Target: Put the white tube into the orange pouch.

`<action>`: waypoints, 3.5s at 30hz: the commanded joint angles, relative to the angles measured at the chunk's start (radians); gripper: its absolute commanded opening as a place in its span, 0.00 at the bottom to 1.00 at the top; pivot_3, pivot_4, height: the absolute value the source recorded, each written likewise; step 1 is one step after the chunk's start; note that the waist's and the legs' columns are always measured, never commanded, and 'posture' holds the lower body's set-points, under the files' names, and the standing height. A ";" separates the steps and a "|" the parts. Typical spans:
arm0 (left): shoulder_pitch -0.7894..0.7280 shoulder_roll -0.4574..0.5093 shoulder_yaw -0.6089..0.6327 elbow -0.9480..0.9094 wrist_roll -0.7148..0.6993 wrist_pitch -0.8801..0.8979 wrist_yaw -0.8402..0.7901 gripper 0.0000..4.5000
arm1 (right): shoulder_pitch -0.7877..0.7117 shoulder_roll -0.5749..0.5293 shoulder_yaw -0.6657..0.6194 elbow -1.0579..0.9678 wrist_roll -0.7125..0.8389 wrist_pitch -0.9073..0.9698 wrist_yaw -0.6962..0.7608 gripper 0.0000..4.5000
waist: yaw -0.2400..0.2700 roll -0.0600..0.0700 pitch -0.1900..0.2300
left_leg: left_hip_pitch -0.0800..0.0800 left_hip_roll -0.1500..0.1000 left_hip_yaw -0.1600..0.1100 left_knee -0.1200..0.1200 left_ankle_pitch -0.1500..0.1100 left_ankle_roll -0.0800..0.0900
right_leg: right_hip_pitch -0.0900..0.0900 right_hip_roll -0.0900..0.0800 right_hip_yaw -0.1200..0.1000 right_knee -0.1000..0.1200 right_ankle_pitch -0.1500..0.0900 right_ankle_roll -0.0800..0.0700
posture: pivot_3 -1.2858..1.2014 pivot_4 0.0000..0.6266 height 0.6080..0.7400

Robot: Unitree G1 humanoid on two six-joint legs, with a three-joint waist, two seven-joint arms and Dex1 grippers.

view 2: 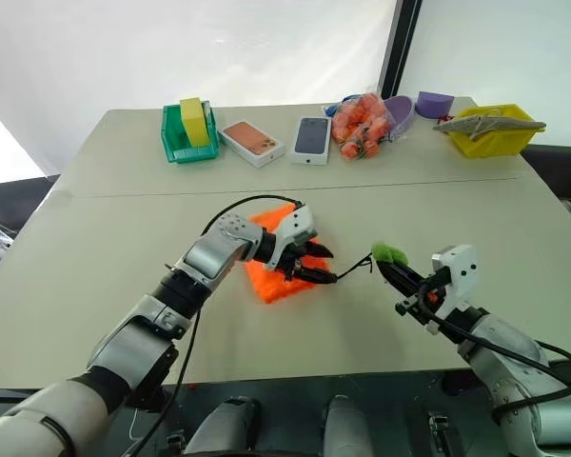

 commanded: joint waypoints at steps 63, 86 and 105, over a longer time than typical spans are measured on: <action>-0.006 -0.010 0.018 0.126 -0.015 -0.032 -0.148 0.60 | 0.027 0.001 -0.048 -0.064 -0.074 -0.149 -0.059 0.00 | -0.001 0.000 0.000 | 0.000 0.000 0.000 0.000 0.000 0.000 | 0.000 0.000 0.000 0.000 0.000 0.000 | 0.52 0.24 1.00; 0.317 0.113 0.015 -0.246 0.263 -0.814 0.330 0.60 | 0.008 0.127 -0.031 -0.114 0.205 -0.061 -0.155 0.00 | 0.003 0.002 -0.001 | 0.002 0.000 0.000 0.000 0.000 0.000 | 0.002 0.000 0.003 0.000 0.000 -0.002 | 0.52 0.24 1.00; 0.497 0.077 -0.073 -0.403 0.471 -0.815 0.587 0.60 | 0.114 0.160 -0.127 -0.119 0.672 0.006 -0.331 0.00 | 0.002 0.004 -0.002 | 0.002 0.000 0.001 0.000 0.000 0.000 | 0.003 0.000 0.003 0.000 -0.002 -0.004 | 0.52 0.24 1.00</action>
